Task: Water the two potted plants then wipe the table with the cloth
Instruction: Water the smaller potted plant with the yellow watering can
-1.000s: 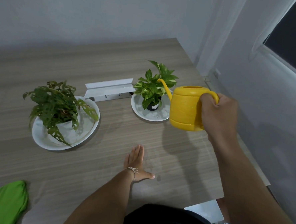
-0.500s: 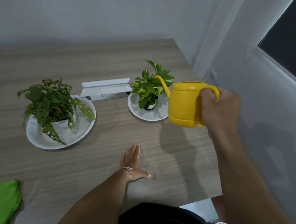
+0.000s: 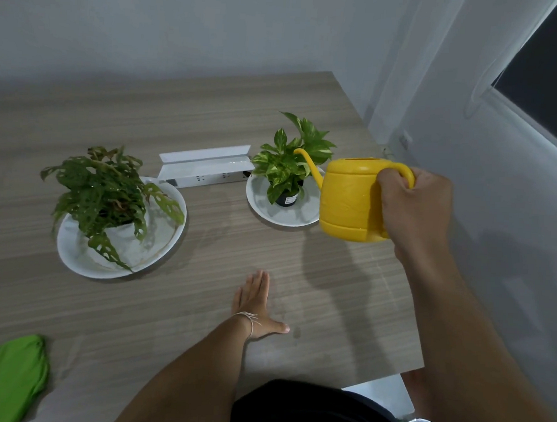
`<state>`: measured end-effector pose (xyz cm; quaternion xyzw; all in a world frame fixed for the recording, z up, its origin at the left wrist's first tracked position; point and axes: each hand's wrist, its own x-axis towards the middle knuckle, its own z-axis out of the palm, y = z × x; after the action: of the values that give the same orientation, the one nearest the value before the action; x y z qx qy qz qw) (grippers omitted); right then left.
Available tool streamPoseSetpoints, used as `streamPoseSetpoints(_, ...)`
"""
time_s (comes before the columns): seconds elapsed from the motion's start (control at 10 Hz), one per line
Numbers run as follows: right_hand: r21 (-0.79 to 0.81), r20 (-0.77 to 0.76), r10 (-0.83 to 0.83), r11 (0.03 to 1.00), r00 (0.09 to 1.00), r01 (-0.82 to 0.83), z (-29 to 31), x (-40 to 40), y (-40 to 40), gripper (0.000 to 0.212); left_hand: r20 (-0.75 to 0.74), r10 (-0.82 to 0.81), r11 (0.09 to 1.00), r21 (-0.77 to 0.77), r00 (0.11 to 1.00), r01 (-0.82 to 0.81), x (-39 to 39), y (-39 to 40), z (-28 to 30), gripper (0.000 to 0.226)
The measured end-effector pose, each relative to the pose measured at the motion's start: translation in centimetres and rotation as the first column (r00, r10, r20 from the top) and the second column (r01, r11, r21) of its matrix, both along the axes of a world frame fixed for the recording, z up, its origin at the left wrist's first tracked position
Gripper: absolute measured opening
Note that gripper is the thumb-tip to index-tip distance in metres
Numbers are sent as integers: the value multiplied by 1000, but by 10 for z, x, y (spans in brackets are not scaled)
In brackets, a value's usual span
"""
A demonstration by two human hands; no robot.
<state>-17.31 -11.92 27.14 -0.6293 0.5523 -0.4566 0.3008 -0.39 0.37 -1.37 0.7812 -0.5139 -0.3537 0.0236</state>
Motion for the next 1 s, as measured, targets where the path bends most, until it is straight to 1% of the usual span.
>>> streamPoseSetpoints(0.2,20,-22,19,1000,1000,-19,2,3,0,40,2,-1,1000,-6,1000,1,0,0,-1,139)
streamPoseSetpoints(0.3,14,-30,9,1000,1000,-8,3,1,0,38,-2,0,1000,-9,1000,0,0,1,-1,139)
streamPoseSetpoints(0.4,9,-39,-8,1000,999,9,3,-1,-1,32,-1,1,1000,-13,1000,-1,0,0,-1,139)
streamPoseSetpoints(0.5,7,-51,-29,1000,998,30,4,-3,-2,31,-5,-2,1000,-12,1000,2,0,1,-1,139)
streamPoseSetpoints(0.7,8,-25,-79,997,997,79,5,-3,-5,33,-12,5,1000,-14,1000,-5,0,1,0,138)
streamPoseSetpoints(0.8,6,-13,-84,996,996,84,5,-1,-6,38,-19,5,1000,-12,1000,-5,0,2,-1,138)
streamPoseSetpoints(1.0,-4,-1,-48,999,999,48,5,7,-8,41,-18,3,1000,-4,1000,-3,1,1,-1,137)
